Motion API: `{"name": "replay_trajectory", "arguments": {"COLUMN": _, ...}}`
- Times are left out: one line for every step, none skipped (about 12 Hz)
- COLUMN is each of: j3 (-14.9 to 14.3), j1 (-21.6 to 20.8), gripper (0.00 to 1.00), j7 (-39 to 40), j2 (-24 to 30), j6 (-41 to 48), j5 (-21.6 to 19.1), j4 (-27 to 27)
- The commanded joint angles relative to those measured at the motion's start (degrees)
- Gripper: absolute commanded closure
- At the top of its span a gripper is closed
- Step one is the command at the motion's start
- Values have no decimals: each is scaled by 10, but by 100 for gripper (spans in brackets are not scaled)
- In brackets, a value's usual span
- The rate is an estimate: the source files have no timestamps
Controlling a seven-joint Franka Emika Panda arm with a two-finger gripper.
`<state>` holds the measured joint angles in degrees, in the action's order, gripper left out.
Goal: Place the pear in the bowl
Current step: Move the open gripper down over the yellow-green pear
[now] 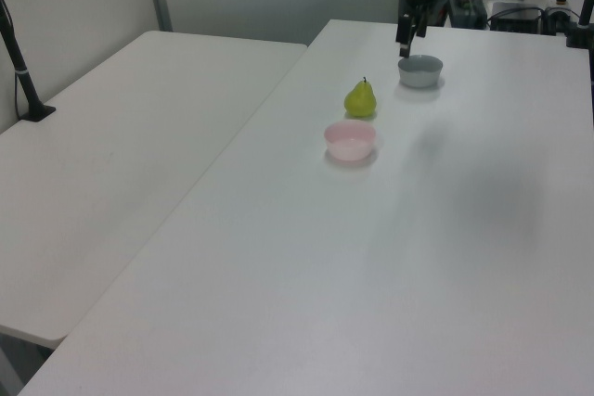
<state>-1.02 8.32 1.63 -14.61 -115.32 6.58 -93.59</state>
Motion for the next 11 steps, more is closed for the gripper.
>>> {"name": "replay_trajectory", "arguments": {"j3": -2, "j1": 13, "gripper": 0, "j7": 2, "j2": -44, "j6": -77, "j5": -1, "j4": 4}}
{"name": "replay_trajectory", "arguments": {"j3": -2, "j1": 14, "gripper": 0, "j7": 0, "j2": -64, "j6": -114, "j5": -3, "j4": 16}}
{"name": "replay_trajectory", "arguments": {"j3": -2, "j1": 14, "gripper": 0, "j7": 0, "j2": -84, "j6": -133, "j5": -3, "j4": 25}}
{"name": "replay_trajectory", "arguments": {"j3": -2, "j1": 14, "gripper": 0, "j7": 0, "j2": -101, "j6": -147, "j5": -1, "j4": 32}}
{"name": "replay_trajectory", "arguments": {"j3": -2, "j1": 19, "gripper": 0, "j7": -1, "j2": -114, "j6": -168, "j5": -5, "j4": 40}}
{"name": "replay_trajectory", "arguments": {"j3": -2, "j1": 19, "gripper": 0, "j7": -1, "j2": -124, "j6": -195, "j5": -8, "j4": 41}}
{"name": "replay_trajectory", "arguments": {"j3": -2, "j1": 19, "gripper": 0, "j7": -1, "j2": -133, "j6": -219, "j5": -8, "j4": 41}}
{"name": "replay_trajectory", "arguments": {"j3": -2, "j1": 19, "gripper": 0, "j7": -8, "j2": -141, "j6": -243, "j5": -9, "j4": 41}}
{"name": "replay_trajectory", "arguments": {"j3": -1, "j1": 19, "gripper": 0, "j7": -15, "j2": -152, "j6": -267, "j5": -9, "j4": 41}}
{"name": "replay_trajectory", "arguments": {"j3": 0, "j1": 17, "gripper": 0, "j7": -21, "j2": -161, "j6": -278, "j5": -9, "j4": 41}}
{"name": "replay_trajectory", "arguments": {"j3": 1, "j1": 17, "gripper": 0, "j7": -23, "j2": -166, "j6": -278, "j5": -8, "j4": 41}}
